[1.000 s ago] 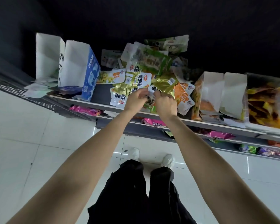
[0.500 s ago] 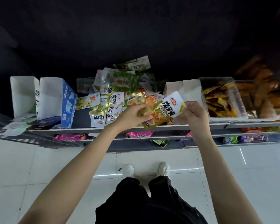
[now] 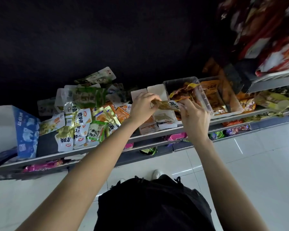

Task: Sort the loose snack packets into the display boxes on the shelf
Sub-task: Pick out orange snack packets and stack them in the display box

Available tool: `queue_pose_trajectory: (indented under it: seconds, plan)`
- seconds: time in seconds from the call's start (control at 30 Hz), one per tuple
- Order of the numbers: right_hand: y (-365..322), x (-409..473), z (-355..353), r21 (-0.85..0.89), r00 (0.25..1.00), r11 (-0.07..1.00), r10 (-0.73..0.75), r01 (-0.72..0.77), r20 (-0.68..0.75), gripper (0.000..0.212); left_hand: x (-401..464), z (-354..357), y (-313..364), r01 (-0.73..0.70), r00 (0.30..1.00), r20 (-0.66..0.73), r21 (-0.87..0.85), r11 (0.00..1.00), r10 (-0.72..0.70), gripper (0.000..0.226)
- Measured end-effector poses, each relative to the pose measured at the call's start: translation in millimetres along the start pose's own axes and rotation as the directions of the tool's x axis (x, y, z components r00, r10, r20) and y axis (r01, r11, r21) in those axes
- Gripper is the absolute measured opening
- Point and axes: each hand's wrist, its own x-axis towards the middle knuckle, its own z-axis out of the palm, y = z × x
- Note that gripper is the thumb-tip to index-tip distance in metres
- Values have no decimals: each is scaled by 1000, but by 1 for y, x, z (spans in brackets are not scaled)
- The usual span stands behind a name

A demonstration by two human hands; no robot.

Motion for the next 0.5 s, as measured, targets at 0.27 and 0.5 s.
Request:
queue_pose_trajectory:
  seconds: [0.27,0.5]
  plan:
    - [1,4,41,-226,879,917,-210,329,429,31,-9,25,-21,290,955,97,-94,953,-281,47]
    - [16,4,53,-115,741,901,-265,417,617,28,-15,30,-25,324,940,153,-116,939,-306,45]
